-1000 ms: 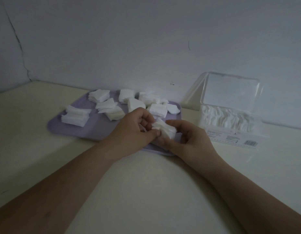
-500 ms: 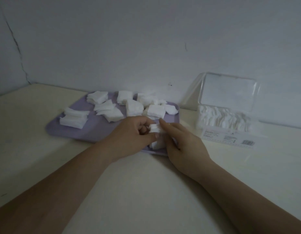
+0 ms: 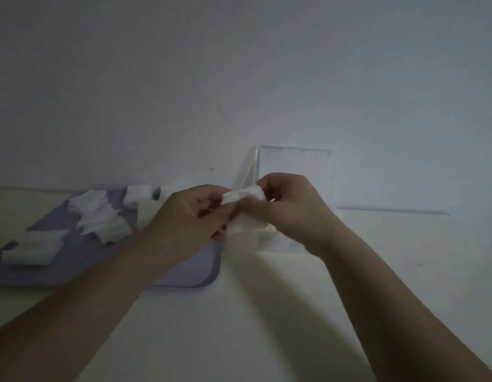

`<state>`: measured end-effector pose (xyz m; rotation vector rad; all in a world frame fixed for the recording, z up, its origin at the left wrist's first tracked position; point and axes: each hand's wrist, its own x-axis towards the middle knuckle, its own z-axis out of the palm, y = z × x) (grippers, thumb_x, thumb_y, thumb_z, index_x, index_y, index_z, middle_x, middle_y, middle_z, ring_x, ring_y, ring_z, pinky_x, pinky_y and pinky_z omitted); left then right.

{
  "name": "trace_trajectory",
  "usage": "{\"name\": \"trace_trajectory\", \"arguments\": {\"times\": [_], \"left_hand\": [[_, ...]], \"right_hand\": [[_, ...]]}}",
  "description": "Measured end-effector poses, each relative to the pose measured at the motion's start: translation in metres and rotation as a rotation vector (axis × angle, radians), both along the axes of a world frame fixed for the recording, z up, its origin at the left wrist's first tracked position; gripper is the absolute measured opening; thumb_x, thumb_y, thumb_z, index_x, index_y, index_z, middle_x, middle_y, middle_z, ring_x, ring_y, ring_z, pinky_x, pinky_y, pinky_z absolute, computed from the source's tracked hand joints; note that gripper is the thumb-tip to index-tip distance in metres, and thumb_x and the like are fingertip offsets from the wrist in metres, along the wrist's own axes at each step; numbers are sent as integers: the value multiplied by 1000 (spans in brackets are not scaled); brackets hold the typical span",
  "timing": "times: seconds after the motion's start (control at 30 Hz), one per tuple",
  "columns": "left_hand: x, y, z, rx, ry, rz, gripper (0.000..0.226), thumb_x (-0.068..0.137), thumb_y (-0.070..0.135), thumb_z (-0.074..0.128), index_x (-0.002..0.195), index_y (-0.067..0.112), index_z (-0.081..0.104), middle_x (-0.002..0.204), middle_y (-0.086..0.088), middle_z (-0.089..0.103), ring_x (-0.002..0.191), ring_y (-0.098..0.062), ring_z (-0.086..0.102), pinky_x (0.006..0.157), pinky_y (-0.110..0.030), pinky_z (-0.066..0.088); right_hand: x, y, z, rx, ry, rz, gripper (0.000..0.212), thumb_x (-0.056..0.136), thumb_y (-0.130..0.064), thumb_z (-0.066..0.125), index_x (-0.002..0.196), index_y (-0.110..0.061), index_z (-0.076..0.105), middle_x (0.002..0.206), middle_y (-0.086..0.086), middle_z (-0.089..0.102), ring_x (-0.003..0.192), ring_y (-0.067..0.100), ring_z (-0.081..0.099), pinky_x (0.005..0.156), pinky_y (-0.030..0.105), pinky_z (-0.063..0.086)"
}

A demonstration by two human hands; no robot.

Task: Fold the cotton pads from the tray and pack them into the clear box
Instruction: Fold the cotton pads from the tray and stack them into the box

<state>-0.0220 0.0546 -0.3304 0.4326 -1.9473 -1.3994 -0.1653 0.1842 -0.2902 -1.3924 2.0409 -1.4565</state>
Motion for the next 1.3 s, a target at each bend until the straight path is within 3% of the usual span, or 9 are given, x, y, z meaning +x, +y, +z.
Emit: {"name": "trace_trajectory", "arguments": {"times": [0.1,0.23,0.4,0.57,0.63,0.83,0.93,1.07,1.3], "left_hand": [[-43,14,14,-54,-77,2,17,96,9,67,107,21,73,88,-3,78,72,-11,72,64,-25,57],[-104,24,18,-431,-251,2,15,94,26,71,107,31,73,101,15,72,89,6,66,77,-15,52],[-165,44,13,-909,-490,-236,42,88,19,55,126,35,64,127,18,61,120,-7,57,100,-33,51],[-173,50,12,-917,-612,-274,50,96,16,51,140,36,58,143,7,54,137,-12,46,114,-36,41],[-175,45,11,-960,-640,-278,46,95,20,48,137,34,61,142,7,56,135,-13,47,114,-36,42],[-174,39,0,-1129,-702,-251,45,97,42,31,114,31,72,124,13,65,129,-21,44,114,-41,35],[-171,38,-3,-1109,-617,-183,36,100,41,40,103,30,74,97,24,58,128,-16,42,114,-38,29],[-165,33,-5,-1120,-524,-122,51,93,53,37,74,23,73,70,17,61,102,-15,57,99,-39,44],[-151,30,-10,-1041,-494,-153,41,94,50,39,73,23,63,73,11,57,87,-16,53,82,-39,49]], "right_hand": [[-51,27,13,-42,-3,-202,27,84,-30,77,85,-4,71,68,9,64,54,11,52,53,29,41],[-110,54,-3,-46,-16,-613,26,79,-33,64,74,-9,59,63,0,55,60,25,56,57,36,43],[-125,52,-25,-66,-263,-563,34,83,-32,63,92,1,64,79,15,68,66,26,61,54,32,43],[-129,50,-35,-169,-409,-542,38,81,-20,69,88,17,59,72,14,53,64,23,48,56,35,37],[-125,48,-33,-213,-410,-555,30,72,-23,65,73,5,53,69,12,44,63,23,43,52,33,32],[-125,40,-41,-36,-150,-519,42,77,-21,70,58,-18,33,53,-4,32,52,19,31,53,32,28],[-128,38,-47,58,-39,-566,37,78,-27,71,61,-17,40,57,-3,42,53,19,39,55,31,34],[-123,35,-41,239,164,-631,18,82,-31,69,75,-19,59,72,-4,61,61,17,57,55,24,34],[-114,22,-43,453,408,-683,8,84,-22,63,91,-21,67,94,1,64,85,26,62,74,32,46]]}}
